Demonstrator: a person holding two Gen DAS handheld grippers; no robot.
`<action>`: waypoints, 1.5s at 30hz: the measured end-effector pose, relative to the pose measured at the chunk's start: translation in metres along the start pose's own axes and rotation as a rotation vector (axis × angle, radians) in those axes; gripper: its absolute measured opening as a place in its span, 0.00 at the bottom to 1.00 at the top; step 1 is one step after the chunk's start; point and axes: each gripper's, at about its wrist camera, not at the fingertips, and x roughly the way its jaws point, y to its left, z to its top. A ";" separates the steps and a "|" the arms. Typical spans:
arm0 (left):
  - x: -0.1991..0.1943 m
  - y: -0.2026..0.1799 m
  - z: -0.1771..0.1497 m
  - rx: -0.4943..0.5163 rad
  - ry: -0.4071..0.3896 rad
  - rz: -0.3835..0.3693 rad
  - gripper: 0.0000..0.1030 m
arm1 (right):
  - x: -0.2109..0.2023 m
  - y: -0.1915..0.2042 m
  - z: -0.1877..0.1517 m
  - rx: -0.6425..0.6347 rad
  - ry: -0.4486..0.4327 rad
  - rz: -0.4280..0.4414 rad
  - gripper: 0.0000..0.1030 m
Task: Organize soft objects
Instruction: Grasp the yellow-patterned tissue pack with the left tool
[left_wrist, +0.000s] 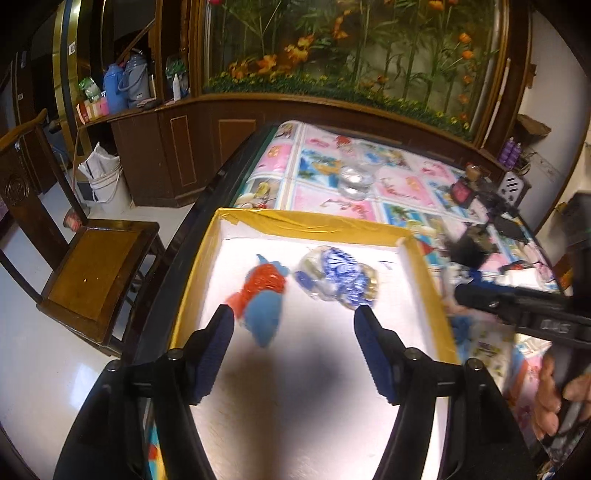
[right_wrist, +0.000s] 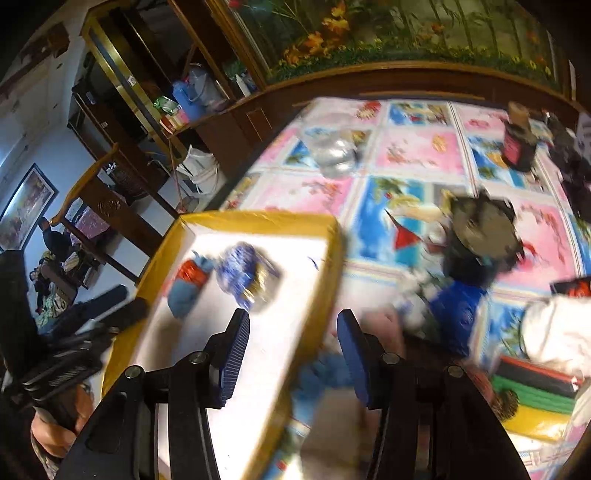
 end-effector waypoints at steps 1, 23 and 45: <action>-0.008 -0.006 -0.003 -0.001 -0.012 -0.015 0.66 | -0.001 -0.007 -0.005 0.003 0.016 -0.002 0.52; -0.034 -0.213 -0.129 0.333 0.116 -0.300 0.83 | -0.189 -0.137 -0.173 0.070 -0.270 -0.063 0.51; 0.015 -0.227 -0.145 0.321 0.139 -0.196 0.82 | -0.155 -0.131 -0.170 0.035 -0.171 -0.086 0.66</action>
